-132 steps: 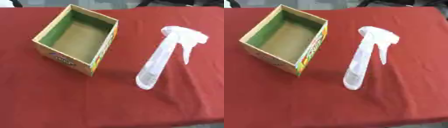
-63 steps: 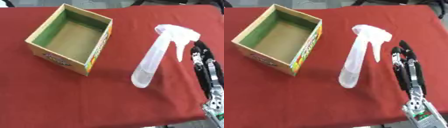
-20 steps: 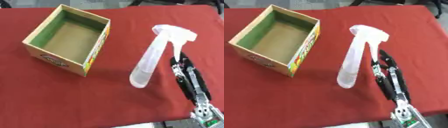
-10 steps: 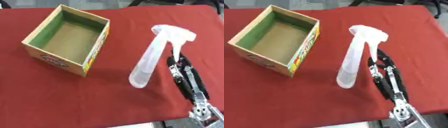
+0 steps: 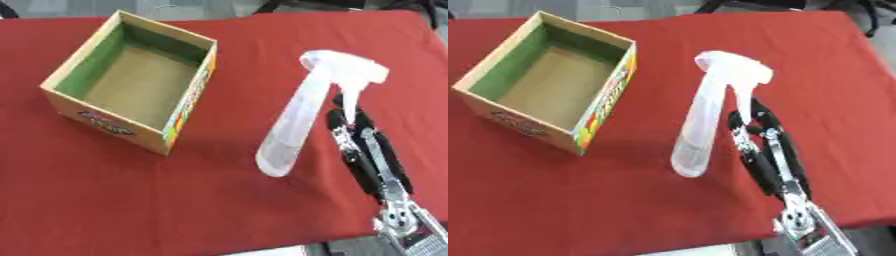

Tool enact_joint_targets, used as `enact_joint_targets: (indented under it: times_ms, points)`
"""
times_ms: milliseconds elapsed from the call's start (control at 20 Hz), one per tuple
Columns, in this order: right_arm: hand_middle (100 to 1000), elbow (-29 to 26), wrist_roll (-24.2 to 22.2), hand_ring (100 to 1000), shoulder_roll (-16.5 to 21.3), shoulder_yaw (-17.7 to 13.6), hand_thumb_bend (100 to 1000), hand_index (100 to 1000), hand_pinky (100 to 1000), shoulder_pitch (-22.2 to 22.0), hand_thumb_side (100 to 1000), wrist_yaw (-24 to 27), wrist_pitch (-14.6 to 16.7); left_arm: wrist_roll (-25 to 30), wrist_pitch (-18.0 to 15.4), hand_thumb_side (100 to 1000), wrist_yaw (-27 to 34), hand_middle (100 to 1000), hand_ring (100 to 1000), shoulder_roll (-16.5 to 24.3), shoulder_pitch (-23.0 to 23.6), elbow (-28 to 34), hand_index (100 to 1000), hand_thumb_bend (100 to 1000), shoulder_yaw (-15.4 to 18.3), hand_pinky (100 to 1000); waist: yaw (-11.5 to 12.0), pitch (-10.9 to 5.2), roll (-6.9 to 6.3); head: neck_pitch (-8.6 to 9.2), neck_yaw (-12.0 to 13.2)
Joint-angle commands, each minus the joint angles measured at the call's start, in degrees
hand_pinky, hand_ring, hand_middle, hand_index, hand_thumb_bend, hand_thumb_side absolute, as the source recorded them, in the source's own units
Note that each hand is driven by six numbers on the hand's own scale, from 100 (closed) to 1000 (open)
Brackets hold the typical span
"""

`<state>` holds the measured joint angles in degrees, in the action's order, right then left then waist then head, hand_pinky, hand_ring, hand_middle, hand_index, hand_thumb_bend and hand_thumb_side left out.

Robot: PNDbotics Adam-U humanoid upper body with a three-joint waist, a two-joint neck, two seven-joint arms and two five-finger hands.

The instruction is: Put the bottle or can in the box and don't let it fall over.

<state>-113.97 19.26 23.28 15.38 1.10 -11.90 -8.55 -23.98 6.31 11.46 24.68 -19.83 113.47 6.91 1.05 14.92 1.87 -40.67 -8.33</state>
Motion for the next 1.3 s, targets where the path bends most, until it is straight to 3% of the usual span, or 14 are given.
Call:
enact_joint_targets:
  times_ms: [50,1300]
  points:
    - [940,-0.6,-0.5,959,1.0,-0.1,214,1000,852,0.7,1000,0.7,0.0,0.2,-0.2,938,0.0,1000,1000,1.1,-1.0,1.1,745,304,0.1,486,0.0,-1.12,-0.13,0.64,-0.3]
    - [936,-0.6,-2.2,962,2.3,0.3,268,1000,848,3.3,1000,3.3,0.5,0.5,-0.1,939,0.1,1000,1000,0.7,-1.5,1.1,743,303,0.0,485,0.9,-0.79,-0.19,0.71,-1.0]
